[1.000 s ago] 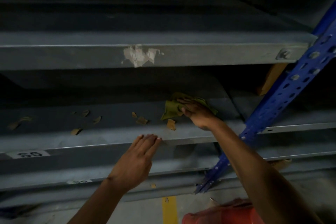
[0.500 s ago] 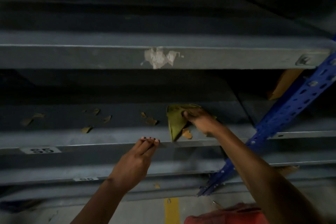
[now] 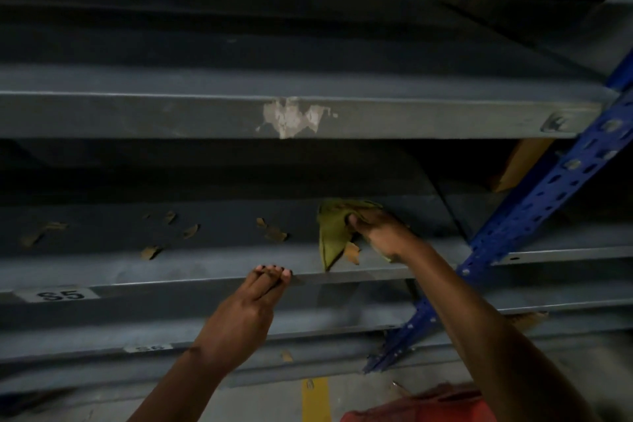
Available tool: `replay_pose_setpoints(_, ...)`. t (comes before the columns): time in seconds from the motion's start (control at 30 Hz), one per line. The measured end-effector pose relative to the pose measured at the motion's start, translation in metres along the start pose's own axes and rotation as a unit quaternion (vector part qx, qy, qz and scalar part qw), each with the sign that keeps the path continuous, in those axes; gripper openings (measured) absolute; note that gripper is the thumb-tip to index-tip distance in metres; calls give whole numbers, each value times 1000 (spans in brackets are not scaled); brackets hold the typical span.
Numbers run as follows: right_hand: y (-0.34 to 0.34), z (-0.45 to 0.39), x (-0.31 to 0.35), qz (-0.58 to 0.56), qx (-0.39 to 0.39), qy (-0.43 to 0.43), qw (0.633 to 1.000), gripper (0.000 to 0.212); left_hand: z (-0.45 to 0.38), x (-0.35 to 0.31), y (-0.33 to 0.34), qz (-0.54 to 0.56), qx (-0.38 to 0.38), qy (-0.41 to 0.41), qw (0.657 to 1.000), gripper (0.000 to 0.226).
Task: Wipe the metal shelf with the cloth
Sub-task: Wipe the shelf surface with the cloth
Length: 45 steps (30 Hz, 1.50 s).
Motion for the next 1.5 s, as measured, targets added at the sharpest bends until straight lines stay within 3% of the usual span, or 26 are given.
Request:
replay_pose_setpoints(0.13, -5, -15, 1, 76, -22, -87, 993, 49, -1, -1, 5, 15, -27, -4, 1000, 58)
replay_pose_setpoints(0.4, -21, -22, -38, 160, -190, 40, 968, 51, 2, 7, 9, 8, -8, -2, 1000, 52)
replay_pose_setpoints(0.53, -32, -5, -53, 58, -130, 38, 989, 48, 3, 6, 8, 17, 4, -27, 999, 63)
replay_pose_setpoints(0.67, -23, -13, -28, -82, -48, 29, 995, 47, 2, 4, 6, 11, -1, -14, 1000, 66)
replay_pose_setpoints(0.8, 11, -6, -7, -42, 12, 24, 999, 54, 3, 10, 4, 26, 11, 11, 1000, 64)
replay_pose_setpoints(0.93, 14, 20, -10, -173, 25, 7, 985, 37, 12, 23, -13, 54, -2, 5, 999, 58)
replay_pose_setpoints(1.07, 6, 30, -13, -266, -25, 73, 961, 32, 32, 65, -39, 11, -36, -102, 994, 53)
replay_pose_setpoints(1.13, 11, 27, -5, -218, -53, 79, 971, 34, 42, 80, -45, -7, -31, -125, 992, 51)
replay_pose_setpoints(1.27, 25, 14, 11, 19, -114, 97, 989, 53, 43, 82, -43, -9, -29, -116, 993, 48)
replay_pose_setpoints(1.4, 30, 2, 27, 116, -155, 117, 974, 55, 41, 80, -43, -1, -41, -104, 994, 50)
replay_pose_setpoints(1.5, 36, -13, 37, 86, -137, 133, 978, 58, 43, 82, -39, 2, -41, -111, 993, 55)
Point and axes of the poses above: each hand's wrist, its own z-axis away from the middle knuckle, its own y-axis out of the palm, x = y × z, the point moved 3 cm from there along -z, towards the middle knuckle, and after that the axes turned 9 degrees about -x, right-handed, at the moved point
